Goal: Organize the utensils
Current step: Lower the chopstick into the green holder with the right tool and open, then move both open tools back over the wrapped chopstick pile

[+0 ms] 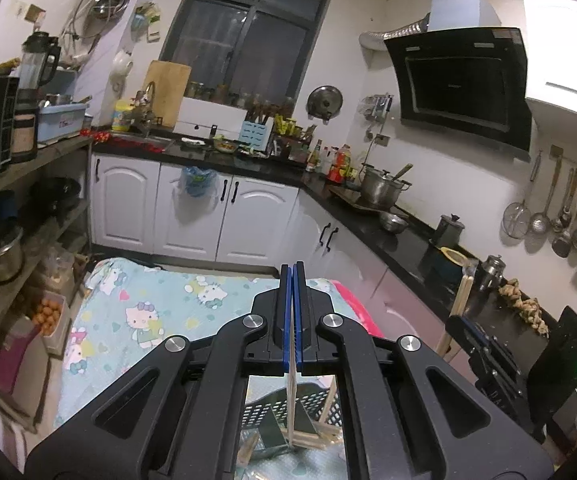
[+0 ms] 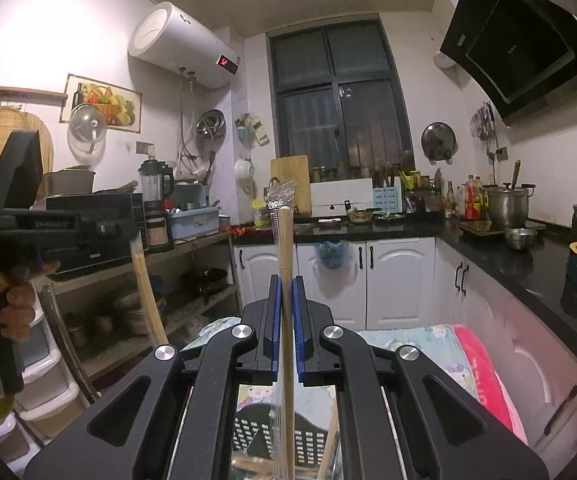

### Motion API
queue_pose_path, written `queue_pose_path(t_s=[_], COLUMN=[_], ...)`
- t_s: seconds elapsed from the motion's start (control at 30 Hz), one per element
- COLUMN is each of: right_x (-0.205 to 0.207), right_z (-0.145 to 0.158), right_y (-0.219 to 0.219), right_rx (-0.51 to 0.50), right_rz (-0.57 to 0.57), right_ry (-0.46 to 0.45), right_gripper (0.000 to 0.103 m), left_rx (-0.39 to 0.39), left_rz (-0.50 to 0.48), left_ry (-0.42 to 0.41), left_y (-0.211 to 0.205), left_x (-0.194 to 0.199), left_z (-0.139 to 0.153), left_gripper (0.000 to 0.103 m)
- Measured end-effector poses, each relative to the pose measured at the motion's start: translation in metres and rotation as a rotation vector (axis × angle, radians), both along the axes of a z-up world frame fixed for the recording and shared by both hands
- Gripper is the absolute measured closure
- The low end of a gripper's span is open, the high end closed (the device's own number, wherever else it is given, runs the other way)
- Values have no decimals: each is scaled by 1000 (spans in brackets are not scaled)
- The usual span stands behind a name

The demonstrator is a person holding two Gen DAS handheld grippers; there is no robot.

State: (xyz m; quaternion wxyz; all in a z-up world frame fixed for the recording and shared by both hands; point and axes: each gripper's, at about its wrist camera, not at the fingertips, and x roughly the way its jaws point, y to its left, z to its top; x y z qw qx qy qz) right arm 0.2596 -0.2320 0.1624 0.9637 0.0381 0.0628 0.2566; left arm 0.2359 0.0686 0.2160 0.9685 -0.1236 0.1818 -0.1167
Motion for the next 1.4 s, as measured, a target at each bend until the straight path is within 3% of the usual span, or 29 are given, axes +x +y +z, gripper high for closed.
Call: queue_pose_path(t_s=[0.5, 1.1, 1.17, 1.23, 1.3, 1.4], right_x=[39, 60, 59, 53, 48, 36], right_z=[-47, -102, -104, -104, -102, -97], right_y=[11, 11, 8, 3, -1, -7], right_rx=[-7, 34, 42, 63, 70, 59], right_rz=[-10, -41, -30, -30, -20, -17], right_ry=[-16, 83, 105, 111, 123, 124], right_gripper=[97, 96, 82, 75, 75, 69], left_rx=[61, 59, 53, 45, 39, 52], left_rz=[26, -31, -36, -41, -48, -37], left_ry=[0, 51, 64, 69, 72, 66], left_y=[-14, -29, -27, -25, -24, -22], left_x=[21, 21, 19, 15, 10, -2], left_z=[-60, -115, -117, -118, -118, -113], left_gripper=[103, 102, 96, 85, 71, 60])
